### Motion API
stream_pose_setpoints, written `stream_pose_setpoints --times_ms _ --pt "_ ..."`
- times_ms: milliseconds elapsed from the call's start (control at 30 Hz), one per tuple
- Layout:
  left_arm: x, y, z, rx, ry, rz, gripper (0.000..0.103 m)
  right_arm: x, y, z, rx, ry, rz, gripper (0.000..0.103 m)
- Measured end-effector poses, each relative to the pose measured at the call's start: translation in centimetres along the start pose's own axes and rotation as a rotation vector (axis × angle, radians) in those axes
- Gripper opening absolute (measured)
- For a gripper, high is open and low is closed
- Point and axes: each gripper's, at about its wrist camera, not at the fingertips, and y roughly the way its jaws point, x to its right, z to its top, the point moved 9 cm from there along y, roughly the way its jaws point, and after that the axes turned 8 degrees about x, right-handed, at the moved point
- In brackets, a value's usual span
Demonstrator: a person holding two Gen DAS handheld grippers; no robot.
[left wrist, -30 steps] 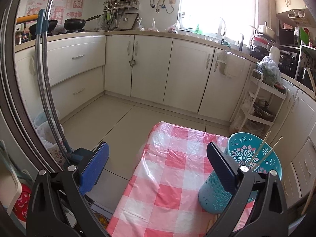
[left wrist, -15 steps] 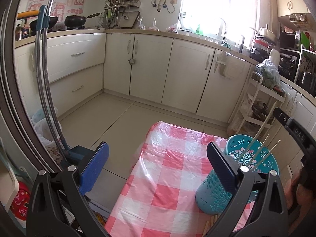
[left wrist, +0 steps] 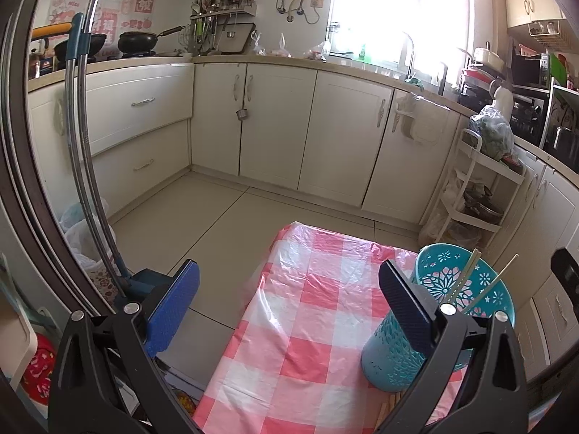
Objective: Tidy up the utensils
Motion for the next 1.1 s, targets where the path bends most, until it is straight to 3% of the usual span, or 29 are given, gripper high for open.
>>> stream_pose_setpoints --times_ms 167,433,533,1100 --pt "0.0 0.0 0.0 -0.001 0.000 0.000 0.095 0.1 -2.8 -4.0 -0.084 -0.025 -0.012 0.012" --pt "-1.0 0.0 -0.8 -0.016 0.004 0.019 0.095 2.3 -1.9 -16.6 -0.452 0.014 -0.057 0.012" --pt "-1.5 -0.2 -0.8 -0.019 0.000 0.025 0.095 3.2 -1.2 -19.1 -0.522 0.065 -0.082 0.012" --pt "-2.4 0.1 -1.1 -0.036 -0.014 0.035 0.095 1.6 0.3 -21.6 -0.578 0.049 -0.060 0.012"
